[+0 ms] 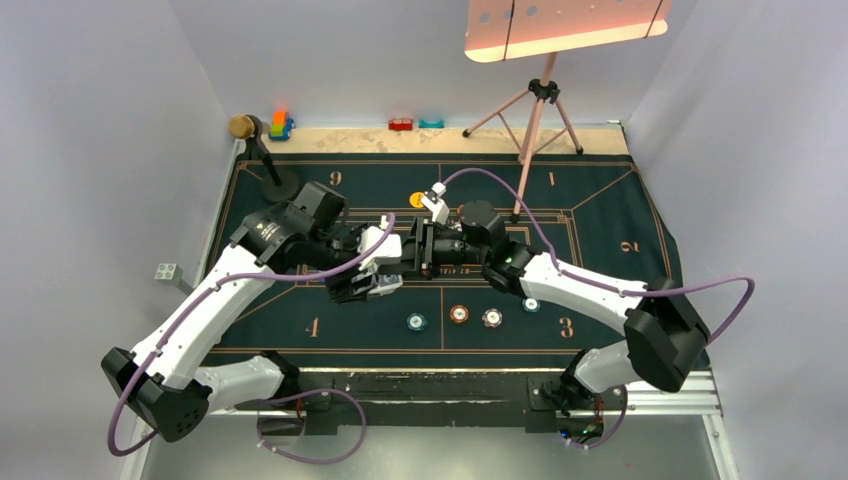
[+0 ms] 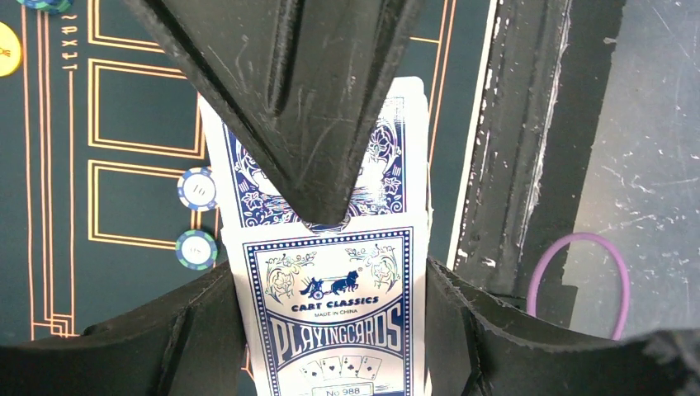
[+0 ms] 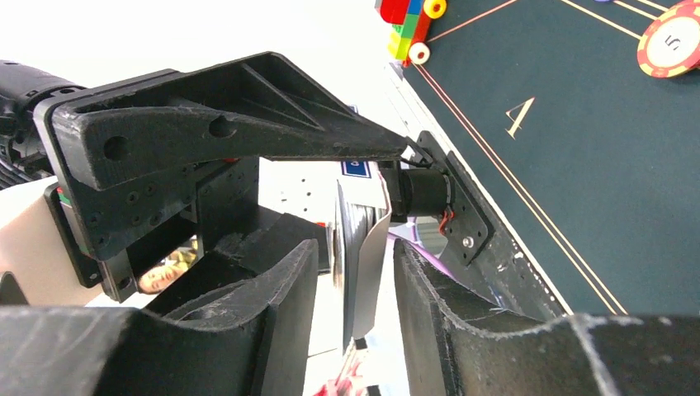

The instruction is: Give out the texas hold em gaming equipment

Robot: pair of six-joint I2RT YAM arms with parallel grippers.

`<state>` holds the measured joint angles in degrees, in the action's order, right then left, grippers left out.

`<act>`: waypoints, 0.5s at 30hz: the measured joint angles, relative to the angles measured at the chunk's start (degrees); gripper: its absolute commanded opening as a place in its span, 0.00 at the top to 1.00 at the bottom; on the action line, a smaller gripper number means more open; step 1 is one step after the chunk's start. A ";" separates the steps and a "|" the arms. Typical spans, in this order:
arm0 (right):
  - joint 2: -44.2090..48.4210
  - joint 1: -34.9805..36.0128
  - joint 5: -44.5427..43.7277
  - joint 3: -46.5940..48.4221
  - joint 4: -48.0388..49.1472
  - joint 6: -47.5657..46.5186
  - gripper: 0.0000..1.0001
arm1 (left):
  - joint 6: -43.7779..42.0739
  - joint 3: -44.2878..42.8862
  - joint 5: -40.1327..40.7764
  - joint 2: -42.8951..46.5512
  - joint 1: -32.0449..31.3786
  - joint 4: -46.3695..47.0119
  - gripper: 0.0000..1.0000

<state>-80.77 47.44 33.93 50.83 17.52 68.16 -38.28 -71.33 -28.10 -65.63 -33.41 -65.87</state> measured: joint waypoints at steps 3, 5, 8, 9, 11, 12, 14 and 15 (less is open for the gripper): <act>0.04 -0.15 0.02 -0.57 -0.37 -0.28 0.57 | -0.37 -0.02 -0.50 0.00 0.00 -1.25 0.51; 0.15 -0.22 0.00 -0.98 -0.59 -0.31 0.58 | -0.39 -0.02 -0.63 0.00 0.00 -1.77 0.52; 0.42 -0.26 -0.02 -1.60 -1.05 -0.70 0.58 | -0.37 -0.02 -0.63 -0.02 0.00 -2.27 0.54; 0.57 -0.26 -0.04 -1.70 -1.36 -0.83 0.58 | -0.35 -0.02 -0.66 -0.04 0.00 -2.43 0.54; 1.16 -0.31 -0.17 -1.92 -1.92 -1.22 0.58 | -0.35 -0.04 -0.66 -0.09 0.00 -2.62 0.55; 1.77 -0.37 -0.24 -2.21 -2.32 -1.42 0.58 | -0.33 -0.11 -0.66 -0.13 0.00 -2.67 0.55; 3.08 -0.68 -0.31 -2.73 -3.23 -1.81 0.58 | -0.33 -0.24 -0.66 -0.15 0.00 -2.69 0.55; 3.67 -0.94 -0.31 -2.95 -3.45 -1.99 0.58 | -0.33 -0.33 -0.68 -0.15 0.00 -2.69 0.55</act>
<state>-77.10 46.50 33.63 47.88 14.06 66.17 -38.61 -71.66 -28.77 -65.78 -33.41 -68.55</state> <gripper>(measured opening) 0.424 0.712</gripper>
